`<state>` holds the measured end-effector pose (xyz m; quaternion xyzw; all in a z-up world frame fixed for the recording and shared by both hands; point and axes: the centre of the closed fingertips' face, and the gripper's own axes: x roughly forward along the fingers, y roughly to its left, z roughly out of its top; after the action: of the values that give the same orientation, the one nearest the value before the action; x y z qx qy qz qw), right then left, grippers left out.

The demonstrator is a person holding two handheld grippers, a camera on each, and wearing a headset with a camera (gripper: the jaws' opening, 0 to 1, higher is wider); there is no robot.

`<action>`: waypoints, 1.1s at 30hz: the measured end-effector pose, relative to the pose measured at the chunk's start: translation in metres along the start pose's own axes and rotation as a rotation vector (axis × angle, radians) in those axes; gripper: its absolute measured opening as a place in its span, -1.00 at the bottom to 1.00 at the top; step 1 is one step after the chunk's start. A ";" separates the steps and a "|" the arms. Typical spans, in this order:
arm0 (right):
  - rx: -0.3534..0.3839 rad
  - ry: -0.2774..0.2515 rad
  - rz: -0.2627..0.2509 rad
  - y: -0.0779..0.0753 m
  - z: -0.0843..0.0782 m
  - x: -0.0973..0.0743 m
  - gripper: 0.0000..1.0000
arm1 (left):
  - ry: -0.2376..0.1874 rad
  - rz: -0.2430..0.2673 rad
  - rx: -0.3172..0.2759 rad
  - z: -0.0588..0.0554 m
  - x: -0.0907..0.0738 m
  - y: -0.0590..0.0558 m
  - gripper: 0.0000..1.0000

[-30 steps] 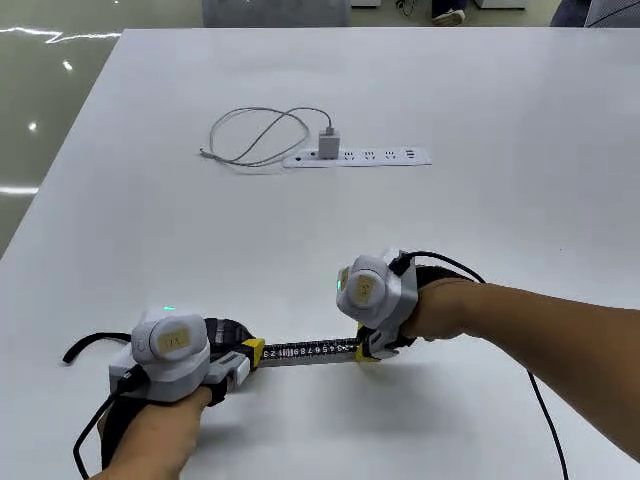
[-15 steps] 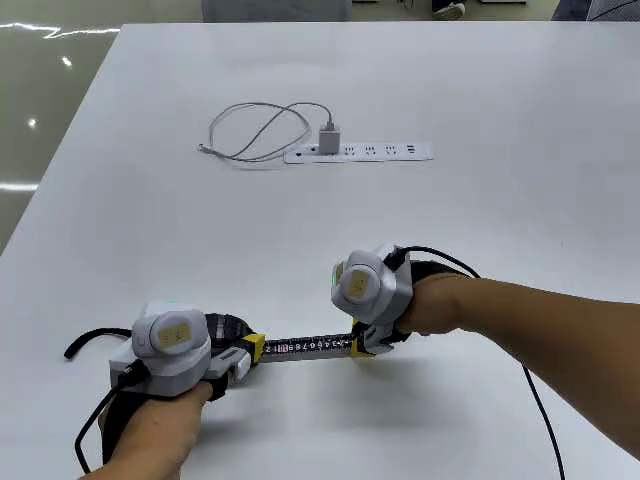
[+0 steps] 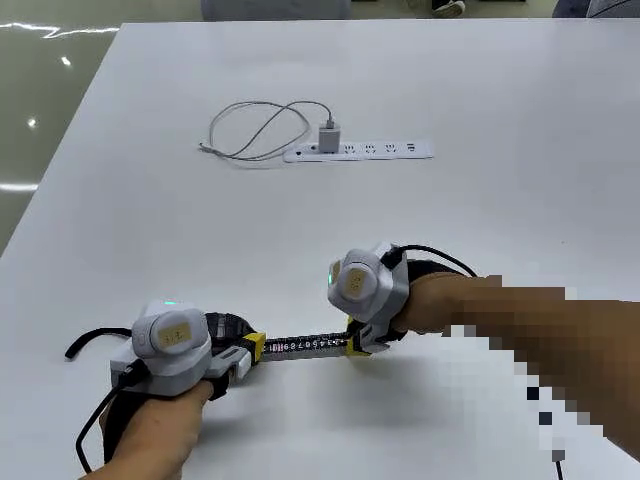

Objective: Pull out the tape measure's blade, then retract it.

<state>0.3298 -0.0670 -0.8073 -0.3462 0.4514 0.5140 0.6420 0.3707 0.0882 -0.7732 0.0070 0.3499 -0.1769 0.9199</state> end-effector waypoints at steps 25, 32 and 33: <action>0.006 -0.073 0.013 0.000 0.011 0.003 -0.81 | -0.005 -0.022 -0.015 0.001 0.000 0.002 0.19; 0.003 -0.082 0.013 0.001 0.013 0.004 -0.81 | -0.004 -0.026 -0.015 0.001 -0.001 0.001 0.19; 0.006 -0.084 0.012 0.001 0.014 0.004 -0.81 | -0.003 -0.026 -0.014 0.001 -0.001 0.001 0.19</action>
<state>0.3324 -0.0528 -0.8063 -0.3199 0.4277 0.5306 0.6582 0.3710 0.0892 -0.7723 -0.0044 0.3497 -0.1863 0.9181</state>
